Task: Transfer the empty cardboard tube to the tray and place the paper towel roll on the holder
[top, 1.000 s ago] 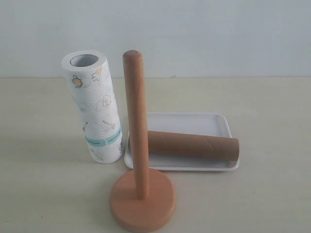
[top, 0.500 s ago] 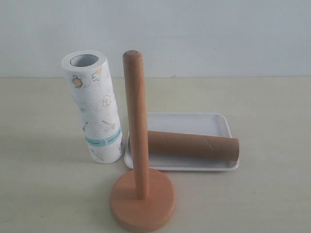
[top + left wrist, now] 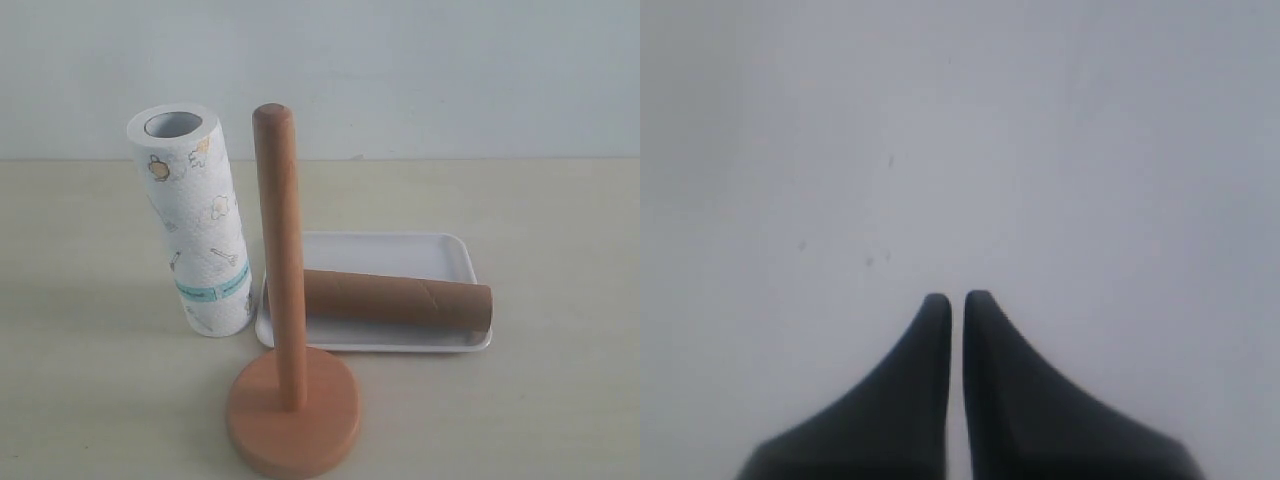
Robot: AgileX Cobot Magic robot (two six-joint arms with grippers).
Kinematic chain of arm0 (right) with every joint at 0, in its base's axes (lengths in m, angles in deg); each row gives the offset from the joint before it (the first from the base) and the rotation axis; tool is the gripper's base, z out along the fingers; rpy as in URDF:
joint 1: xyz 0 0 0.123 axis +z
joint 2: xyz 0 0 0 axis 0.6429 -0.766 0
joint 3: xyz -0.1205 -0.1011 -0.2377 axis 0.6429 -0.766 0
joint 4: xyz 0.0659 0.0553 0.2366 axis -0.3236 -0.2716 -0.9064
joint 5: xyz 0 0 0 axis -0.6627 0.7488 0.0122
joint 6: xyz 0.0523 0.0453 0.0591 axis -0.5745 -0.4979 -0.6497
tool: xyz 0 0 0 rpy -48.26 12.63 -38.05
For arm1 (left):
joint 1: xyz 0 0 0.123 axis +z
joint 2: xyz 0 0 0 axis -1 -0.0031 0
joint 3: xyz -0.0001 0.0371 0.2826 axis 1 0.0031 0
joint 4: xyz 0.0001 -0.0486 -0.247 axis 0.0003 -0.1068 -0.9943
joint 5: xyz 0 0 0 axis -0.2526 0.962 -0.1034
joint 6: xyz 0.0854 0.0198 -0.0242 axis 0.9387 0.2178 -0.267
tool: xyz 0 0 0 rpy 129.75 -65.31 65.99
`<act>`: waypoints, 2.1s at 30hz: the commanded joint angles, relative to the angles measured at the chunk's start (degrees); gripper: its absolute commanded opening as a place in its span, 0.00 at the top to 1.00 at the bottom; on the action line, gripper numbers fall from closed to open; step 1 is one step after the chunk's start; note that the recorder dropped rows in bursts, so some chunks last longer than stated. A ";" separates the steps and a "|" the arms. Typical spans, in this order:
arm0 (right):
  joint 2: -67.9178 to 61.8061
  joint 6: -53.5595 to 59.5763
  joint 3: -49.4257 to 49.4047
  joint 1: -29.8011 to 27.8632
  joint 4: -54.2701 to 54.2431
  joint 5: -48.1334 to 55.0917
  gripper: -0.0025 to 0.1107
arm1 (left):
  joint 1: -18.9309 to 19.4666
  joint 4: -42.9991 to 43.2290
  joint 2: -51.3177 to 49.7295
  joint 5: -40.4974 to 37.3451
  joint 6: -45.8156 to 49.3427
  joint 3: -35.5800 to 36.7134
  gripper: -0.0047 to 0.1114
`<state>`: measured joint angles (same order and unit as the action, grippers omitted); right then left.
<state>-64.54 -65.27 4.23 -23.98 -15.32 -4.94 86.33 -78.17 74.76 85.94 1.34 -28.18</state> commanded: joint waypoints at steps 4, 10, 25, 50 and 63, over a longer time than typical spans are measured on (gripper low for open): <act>0.25 0.11 0.04 -0.14 0.25 -0.02 0.98 | -0.10 0.25 -0.02 24.29 -17.29 -0.28 0.92; 0.25 0.11 0.04 -0.14 0.25 -0.02 0.98 | -0.10 0.25 -6.16 29.85 -16.11 -6.04 0.92; 0.25 0.11 0.04 -0.14 0.25 -0.02 0.98 | -0.10 24.33 -41.72 22.23 -23.63 -11.20 0.92; 0.25 0.11 0.04 -0.14 0.25 -0.02 0.98 | -0.10 35.40 -79.78 50.29 -5.88 0.77 0.90; 0.25 0.11 0.04 -0.14 0.25 -0.02 0.98 | -0.10 37.54 -87.96 59.28 0.19 0.67 0.16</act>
<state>-64.54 -65.27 4.23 -23.98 -15.32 -4.94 86.33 -40.92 -11.71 142.36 -0.05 -27.71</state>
